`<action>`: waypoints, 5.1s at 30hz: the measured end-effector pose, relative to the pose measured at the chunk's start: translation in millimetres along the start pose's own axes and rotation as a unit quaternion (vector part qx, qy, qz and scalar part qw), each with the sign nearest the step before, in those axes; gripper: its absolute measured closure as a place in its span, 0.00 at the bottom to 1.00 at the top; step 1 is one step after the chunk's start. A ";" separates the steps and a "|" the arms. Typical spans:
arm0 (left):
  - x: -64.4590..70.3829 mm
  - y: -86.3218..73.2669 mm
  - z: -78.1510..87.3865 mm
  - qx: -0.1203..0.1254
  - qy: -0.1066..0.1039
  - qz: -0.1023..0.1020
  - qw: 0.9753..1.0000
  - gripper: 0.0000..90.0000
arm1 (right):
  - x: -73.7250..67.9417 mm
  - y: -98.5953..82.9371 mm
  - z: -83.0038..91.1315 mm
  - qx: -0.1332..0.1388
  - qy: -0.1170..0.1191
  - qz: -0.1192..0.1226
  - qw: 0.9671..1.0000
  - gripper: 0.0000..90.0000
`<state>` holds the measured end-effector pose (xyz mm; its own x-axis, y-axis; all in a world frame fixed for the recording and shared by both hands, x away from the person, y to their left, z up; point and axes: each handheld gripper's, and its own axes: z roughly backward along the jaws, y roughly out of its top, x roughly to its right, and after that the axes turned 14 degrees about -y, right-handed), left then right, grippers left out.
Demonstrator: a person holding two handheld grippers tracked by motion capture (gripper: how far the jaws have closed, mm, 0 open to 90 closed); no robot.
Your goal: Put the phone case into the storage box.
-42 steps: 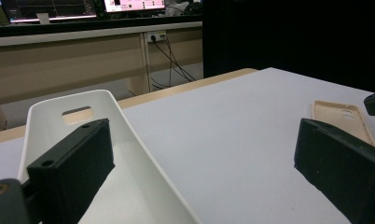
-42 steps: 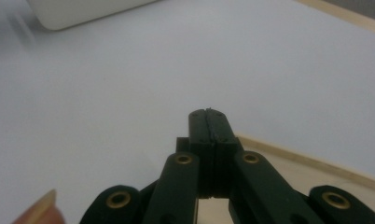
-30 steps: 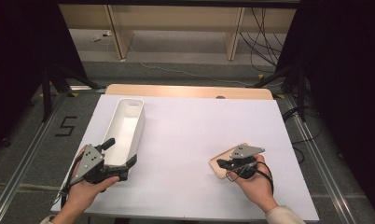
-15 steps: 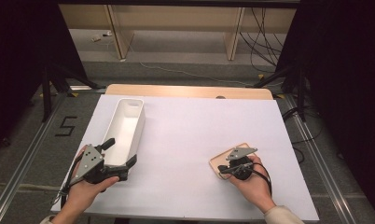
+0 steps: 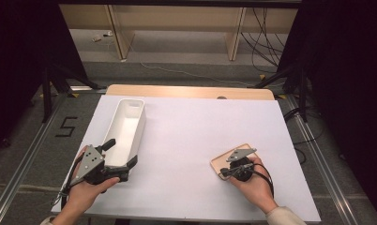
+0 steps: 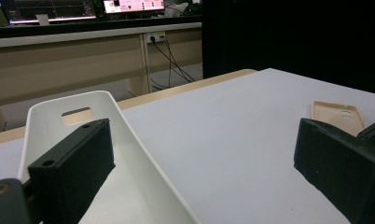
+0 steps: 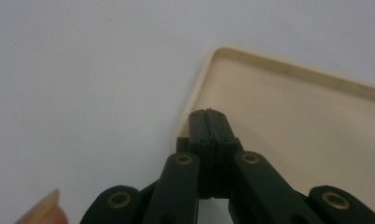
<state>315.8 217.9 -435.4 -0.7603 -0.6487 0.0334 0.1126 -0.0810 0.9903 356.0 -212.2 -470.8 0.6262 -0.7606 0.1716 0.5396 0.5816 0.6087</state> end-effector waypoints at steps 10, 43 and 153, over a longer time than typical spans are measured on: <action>0.0 -0.1 0.0 0.000 0.000 0.000 1.000 0.05 | 1.4 0.6 1.7 -0.020 0.004 -0.001 1.000 1.00; -0.3 -0.2 0.4 0.000 0.001 0.001 1.000 0.05 | 5.9 0.4 2.7 -0.056 -0.007 0.009 0.998 1.00; 1.4 1.5 -3.0 0.000 0.000 -0.001 1.000 0.06 | 60.2 -27.5 71.6 0.299 -0.018 -0.156 0.941 0.25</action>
<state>316.8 214.6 -434.2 -0.7608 -0.6481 0.0323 0.1117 -0.0817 0.9904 338.6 -294.7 -421.7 0.4652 -0.8825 -0.0686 0.2744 0.0701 0.9591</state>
